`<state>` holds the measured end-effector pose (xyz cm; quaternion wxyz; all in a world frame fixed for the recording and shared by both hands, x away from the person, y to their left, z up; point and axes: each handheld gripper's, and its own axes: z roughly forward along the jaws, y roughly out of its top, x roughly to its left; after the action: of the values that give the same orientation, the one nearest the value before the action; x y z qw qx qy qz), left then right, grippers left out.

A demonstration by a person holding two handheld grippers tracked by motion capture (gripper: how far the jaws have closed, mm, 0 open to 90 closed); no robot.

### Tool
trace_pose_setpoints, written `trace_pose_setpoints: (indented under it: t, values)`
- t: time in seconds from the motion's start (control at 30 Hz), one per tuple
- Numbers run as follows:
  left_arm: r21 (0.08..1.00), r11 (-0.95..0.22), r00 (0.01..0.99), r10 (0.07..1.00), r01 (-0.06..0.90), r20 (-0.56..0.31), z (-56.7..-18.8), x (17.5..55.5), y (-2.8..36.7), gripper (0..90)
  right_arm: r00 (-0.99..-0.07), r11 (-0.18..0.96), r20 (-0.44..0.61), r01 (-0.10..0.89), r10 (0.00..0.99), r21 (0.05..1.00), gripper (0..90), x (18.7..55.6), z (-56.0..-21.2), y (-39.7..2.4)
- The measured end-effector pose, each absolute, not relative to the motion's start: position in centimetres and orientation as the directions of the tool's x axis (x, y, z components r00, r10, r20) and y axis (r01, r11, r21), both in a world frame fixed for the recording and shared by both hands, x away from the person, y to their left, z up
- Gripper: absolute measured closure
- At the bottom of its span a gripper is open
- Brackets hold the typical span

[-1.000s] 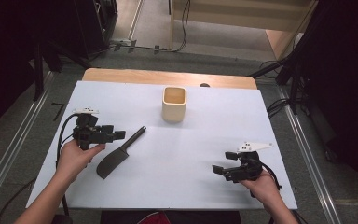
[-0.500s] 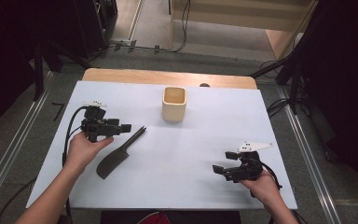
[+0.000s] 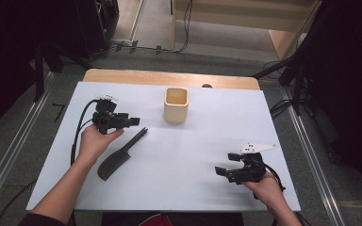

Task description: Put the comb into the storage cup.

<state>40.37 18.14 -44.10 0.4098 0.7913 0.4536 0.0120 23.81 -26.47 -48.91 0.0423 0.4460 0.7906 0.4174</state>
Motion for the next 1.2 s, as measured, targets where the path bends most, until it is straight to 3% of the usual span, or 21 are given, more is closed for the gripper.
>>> trace_pose_setpoints:
  t: [0.23,0.33,0.37,0.57,1.2]
  values:
    - [0.656,-0.269,0.591,0.735,0.705,-0.332,-44.5,41.1,17.2,56.3,-0.602,0.258,0.304,0.669,0.738,0.697,12.6,23.8,-48.9,-26.5]
    - [0.641,-0.308,0.600,0.741,0.703,-0.302,-45.3,41.2,17.1,84.9,-0.604,0.260,0.305,0.668,0.736,0.697,12.7,23.7,-48.9,-26.5]
    - [0.641,-0.308,0.600,0.741,0.703,-0.302,-45.3,41.2,17.1,90.0,-0.604,0.260,0.305,0.668,0.736,0.697,12.7,23.7,-48.9,-26.5]
    - [0.619,-0.361,0.617,0.742,0.697,-0.261,-46.3,41.4,16.6,90.0,-0.607,0.263,0.301,0.666,0.736,0.698,12.6,23.7,-48.9,-26.6]
    - [0.563,-0.345,0.578,0.756,0.751,-0.307,-49.1,42.2,15.8,90.0,-0.604,0.260,0.304,0.668,0.737,0.697,12.7,23.6,-48.9,-26.6]
